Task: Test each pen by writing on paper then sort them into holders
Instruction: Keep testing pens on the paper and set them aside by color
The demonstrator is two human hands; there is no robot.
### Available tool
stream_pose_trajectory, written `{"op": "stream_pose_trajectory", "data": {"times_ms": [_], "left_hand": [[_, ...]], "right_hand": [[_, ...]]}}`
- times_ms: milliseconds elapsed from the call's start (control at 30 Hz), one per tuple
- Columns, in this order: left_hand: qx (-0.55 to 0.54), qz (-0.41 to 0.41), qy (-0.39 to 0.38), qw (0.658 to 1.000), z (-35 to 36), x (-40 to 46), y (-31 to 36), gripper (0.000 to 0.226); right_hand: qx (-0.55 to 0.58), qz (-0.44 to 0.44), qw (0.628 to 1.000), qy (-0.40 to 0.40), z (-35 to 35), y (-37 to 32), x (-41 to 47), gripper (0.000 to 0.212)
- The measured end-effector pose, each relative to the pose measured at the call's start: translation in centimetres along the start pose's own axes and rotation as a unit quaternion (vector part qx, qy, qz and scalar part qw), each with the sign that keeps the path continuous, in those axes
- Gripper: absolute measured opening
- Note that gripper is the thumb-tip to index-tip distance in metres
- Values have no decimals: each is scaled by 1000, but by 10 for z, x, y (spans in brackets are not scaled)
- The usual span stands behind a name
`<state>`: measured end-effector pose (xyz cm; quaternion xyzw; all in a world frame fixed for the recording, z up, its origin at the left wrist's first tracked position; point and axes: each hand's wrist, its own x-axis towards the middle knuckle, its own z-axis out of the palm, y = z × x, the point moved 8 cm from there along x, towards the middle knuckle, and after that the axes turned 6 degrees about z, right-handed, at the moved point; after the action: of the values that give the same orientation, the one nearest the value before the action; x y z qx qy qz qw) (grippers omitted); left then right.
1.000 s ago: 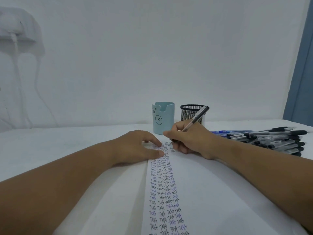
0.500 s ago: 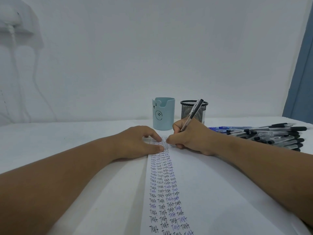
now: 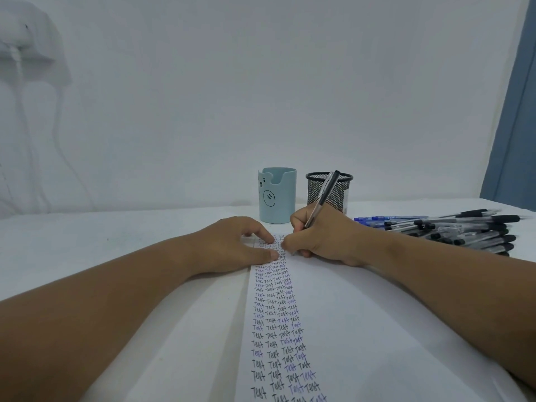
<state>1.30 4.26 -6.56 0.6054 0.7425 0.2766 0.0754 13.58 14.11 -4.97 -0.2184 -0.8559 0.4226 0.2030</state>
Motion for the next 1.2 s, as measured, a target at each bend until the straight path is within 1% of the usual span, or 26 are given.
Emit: {"op": "stream_pose_trajectory", "data": {"times_ms": [100, 300, 500, 700, 867, 1000, 1200], "left_hand": [[-1, 2, 0, 1000, 0, 0, 0, 34], [0, 7, -2, 1000, 0, 1, 0, 31], [-2, 6, 2, 1000, 0, 1, 0, 32], [-1, 4, -1, 1000, 0, 1, 0, 34], [-2, 6, -1, 1000, 0, 1, -1, 37], [-3, 5, 1, 1000, 0, 1, 0, 33], [-1, 5, -1, 1000, 0, 0, 0, 33]], "right_hand": [[11, -9, 1000, 14, -2, 1, 1, 42], [-15, -15, 1000, 7, 0, -2, 0, 41], [-34, -32, 999, 27, -3, -3, 0, 41], [5, -23, 1000, 20, -4, 0, 1, 42], [-13, -23, 999, 19, -2, 0, 2, 39], [-44, -36, 998, 27, -4, -2, 2, 39], [-39, -33, 998, 19, -3, -1, 3, 41]]}}
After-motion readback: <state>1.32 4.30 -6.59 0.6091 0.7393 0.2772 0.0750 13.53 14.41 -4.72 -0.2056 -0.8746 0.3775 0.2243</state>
